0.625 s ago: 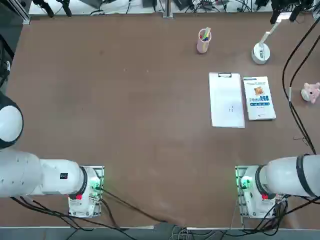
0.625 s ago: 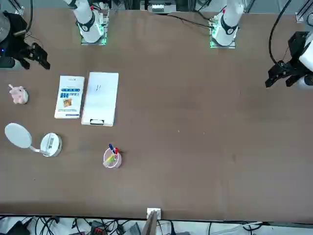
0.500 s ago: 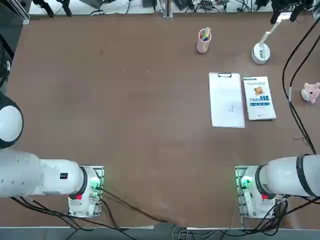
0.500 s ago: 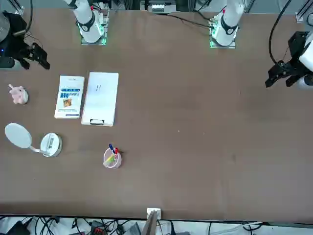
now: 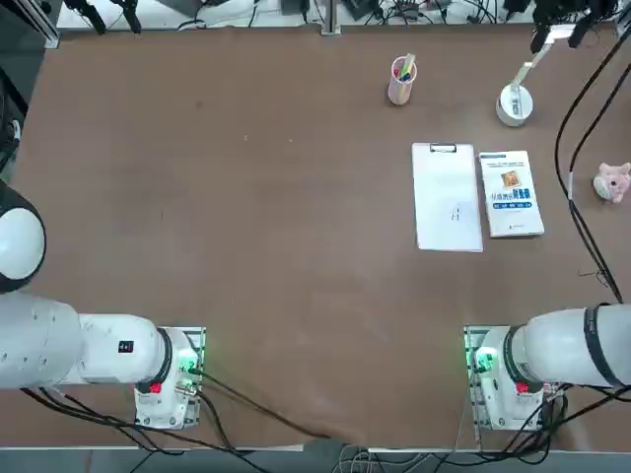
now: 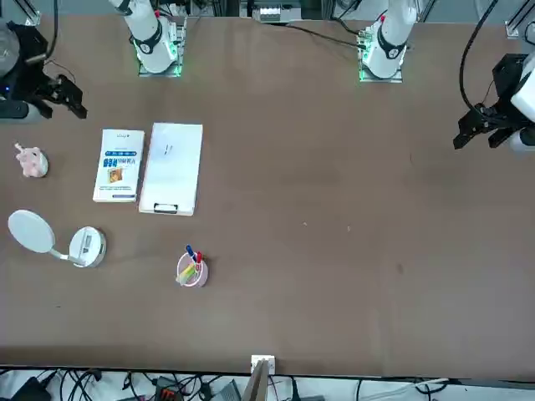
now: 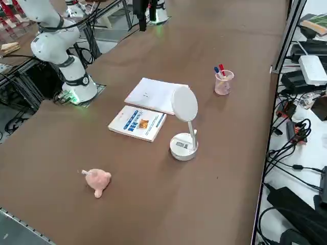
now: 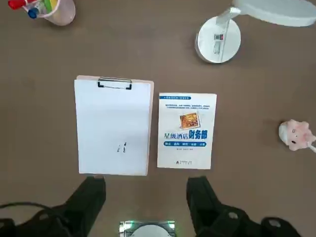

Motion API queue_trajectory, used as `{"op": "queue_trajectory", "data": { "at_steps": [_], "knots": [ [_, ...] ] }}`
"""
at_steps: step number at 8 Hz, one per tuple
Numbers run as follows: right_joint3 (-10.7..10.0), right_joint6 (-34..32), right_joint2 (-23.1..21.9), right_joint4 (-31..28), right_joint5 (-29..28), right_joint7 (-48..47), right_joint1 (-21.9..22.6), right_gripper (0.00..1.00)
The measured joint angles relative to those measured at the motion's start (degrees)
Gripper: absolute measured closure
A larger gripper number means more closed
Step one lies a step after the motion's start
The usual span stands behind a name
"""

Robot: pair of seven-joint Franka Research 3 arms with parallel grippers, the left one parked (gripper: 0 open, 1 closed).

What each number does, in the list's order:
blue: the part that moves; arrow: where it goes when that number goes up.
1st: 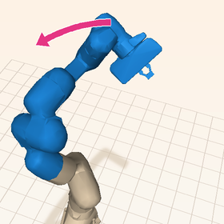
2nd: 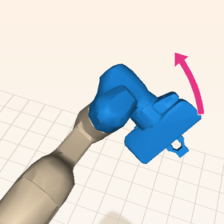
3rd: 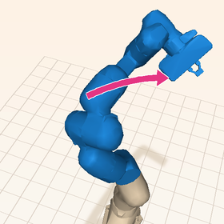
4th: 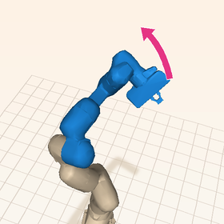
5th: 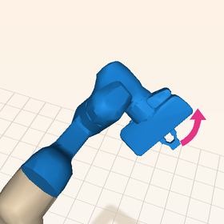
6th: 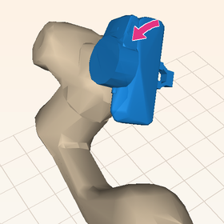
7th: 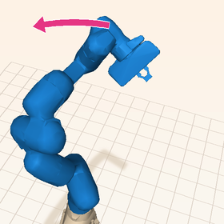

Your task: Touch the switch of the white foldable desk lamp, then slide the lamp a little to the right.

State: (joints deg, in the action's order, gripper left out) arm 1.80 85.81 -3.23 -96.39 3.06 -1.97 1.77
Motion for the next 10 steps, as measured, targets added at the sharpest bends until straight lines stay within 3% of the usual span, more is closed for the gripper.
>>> {"op": "queue_trajectory", "data": {
  "at_steps": [2, 5, 8, 10],
  "knots": [
    [0.02, 0.42, 5.80, -0.26, 0.01, 0.01, -0.01, 0.00],
    [0.05, 6.71, 17.89, 2.55, 1.82, 2.24, 0.13, 0.00],
    [0.11, 15.59, 28.06, 6.11, 8.95, 2.67, 2.32, 0.00],
    [0.03, 21.72, 33.31, 5.25, 14.23, -3.96, 3.34, 0.00]
  ]
}}
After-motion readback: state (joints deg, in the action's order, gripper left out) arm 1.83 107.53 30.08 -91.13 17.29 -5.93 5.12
